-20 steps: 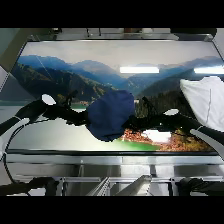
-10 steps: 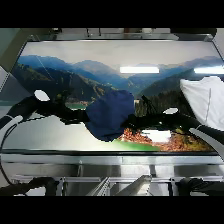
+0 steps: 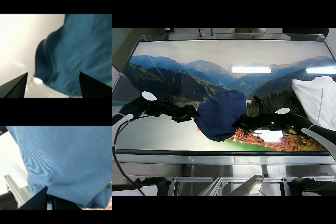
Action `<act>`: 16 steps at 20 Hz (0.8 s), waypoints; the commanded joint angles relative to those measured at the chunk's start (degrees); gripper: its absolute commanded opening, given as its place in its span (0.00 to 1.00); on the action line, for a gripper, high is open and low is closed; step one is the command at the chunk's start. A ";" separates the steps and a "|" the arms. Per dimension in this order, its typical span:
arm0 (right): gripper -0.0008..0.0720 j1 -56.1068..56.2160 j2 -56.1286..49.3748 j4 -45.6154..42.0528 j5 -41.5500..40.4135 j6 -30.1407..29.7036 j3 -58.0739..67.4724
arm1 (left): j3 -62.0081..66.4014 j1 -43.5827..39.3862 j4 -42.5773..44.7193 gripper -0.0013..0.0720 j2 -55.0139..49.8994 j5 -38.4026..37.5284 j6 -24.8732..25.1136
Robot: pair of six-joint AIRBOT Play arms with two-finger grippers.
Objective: Fold the shirts.
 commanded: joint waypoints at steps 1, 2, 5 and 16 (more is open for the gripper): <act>0.12 0.07 -0.04 0.02 0.00 0.04 0.07 | -0.04 -2.38 -3.93 0.98 -3.98 -1.05 3.08; 0.12 0.07 -0.04 0.02 0.09 0.04 0.07 | -0.02 -2.75 -3.96 0.94 -4.39 -2.27 3.52; 0.12 0.04 -0.04 0.04 1.05 0.02 0.09 | -0.02 -2.47 -3.93 0.21 -3.82 -6.69 3.52; 0.03 -7.50 26.67 0.00 15.04 2.38 15.52 | 15.63 2.23 -25.11 0.01 24.70 -20.57 3.82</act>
